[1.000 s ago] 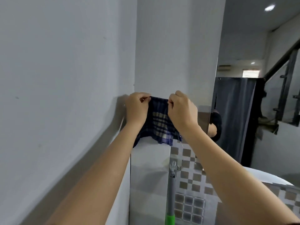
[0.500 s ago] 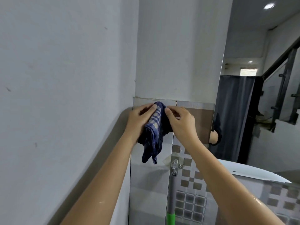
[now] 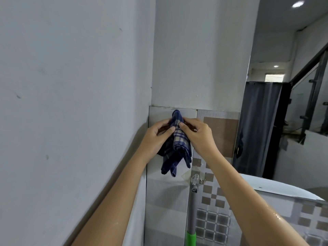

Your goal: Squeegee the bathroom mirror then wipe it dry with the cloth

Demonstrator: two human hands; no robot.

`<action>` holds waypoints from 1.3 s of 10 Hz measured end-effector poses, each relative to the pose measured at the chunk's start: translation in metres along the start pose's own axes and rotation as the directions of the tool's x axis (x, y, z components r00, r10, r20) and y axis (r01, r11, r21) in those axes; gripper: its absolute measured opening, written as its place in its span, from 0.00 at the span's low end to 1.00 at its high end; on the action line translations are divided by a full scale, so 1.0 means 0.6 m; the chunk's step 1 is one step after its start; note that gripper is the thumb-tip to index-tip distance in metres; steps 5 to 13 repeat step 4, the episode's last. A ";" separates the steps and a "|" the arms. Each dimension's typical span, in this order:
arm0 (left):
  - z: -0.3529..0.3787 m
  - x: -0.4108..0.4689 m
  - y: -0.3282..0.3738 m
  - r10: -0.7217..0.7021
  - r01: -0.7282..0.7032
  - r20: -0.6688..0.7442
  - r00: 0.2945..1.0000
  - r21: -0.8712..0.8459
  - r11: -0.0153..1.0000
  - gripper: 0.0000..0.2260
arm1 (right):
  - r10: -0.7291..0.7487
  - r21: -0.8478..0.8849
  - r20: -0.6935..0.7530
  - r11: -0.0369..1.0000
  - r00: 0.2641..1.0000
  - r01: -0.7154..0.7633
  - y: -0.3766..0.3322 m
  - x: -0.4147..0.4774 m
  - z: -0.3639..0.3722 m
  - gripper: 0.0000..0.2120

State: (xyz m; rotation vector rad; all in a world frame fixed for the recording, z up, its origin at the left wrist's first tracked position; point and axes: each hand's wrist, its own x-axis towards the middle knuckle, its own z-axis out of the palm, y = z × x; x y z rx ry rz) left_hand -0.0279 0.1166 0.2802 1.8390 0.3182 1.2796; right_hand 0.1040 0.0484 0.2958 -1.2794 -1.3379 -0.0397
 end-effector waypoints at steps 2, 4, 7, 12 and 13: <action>0.002 0.003 0.004 0.039 -0.036 -0.007 0.999 0.219 0.975 0.15 | -0.009 -0.101 0.023 0.995 1.000 0.011 -0.008 -0.002 -0.002 0.14; 0.004 -0.018 0.047 -0.035 0.050 -0.038 0.999 0.554 0.831 0.19 | 0.094 -0.237 0.114 0.969 0.989 -0.065 -0.059 -0.031 -0.041 0.16; 0.004 -0.018 0.047 -0.035 0.050 -0.038 0.999 0.554 0.831 0.19 | 0.094 -0.237 0.114 0.969 0.989 -0.065 -0.059 -0.031 -0.041 0.16; 0.004 -0.018 0.047 -0.035 0.050 -0.038 0.999 0.554 0.831 0.19 | 0.094 -0.237 0.114 0.969 0.989 -0.065 -0.059 -0.031 -0.041 0.16; 0.004 -0.018 0.047 -0.035 0.050 -0.038 0.999 0.554 0.831 0.19 | 0.094 -0.237 0.114 0.969 0.989 -0.065 -0.059 -0.031 -0.041 0.16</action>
